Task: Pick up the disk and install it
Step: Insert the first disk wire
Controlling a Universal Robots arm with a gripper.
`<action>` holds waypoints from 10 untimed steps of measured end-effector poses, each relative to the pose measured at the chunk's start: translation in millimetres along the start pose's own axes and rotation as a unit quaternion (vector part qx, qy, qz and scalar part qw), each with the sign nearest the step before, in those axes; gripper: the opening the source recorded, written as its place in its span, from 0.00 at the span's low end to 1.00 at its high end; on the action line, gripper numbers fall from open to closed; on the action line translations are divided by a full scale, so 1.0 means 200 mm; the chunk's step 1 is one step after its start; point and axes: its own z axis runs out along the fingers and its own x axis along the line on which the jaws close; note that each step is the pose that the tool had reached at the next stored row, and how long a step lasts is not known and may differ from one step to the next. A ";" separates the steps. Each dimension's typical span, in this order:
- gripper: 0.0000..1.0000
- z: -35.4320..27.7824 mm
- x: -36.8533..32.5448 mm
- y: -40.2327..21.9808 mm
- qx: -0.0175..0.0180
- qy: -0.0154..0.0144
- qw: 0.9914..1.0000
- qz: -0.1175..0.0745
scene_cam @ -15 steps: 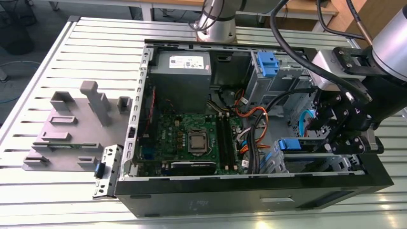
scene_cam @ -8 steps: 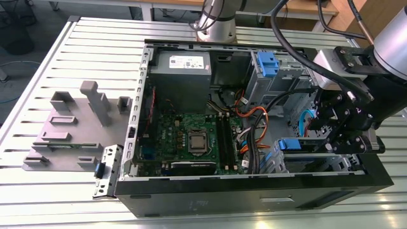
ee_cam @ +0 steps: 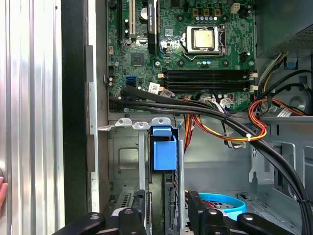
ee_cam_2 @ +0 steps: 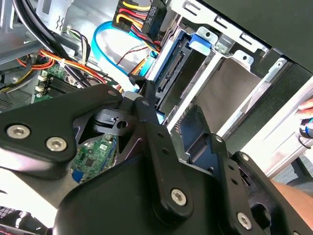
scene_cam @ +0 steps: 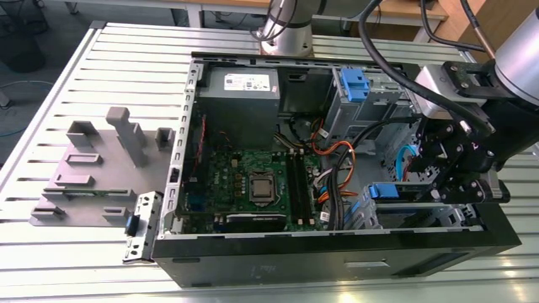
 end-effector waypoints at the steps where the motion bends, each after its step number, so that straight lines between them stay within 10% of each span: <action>1: 0.48 0.000 0.000 0.000 0.000 0.000 1.000 0.000; 10: 0.48 -0.102 -0.004 0.001 0.000 -0.002 1.000 0.000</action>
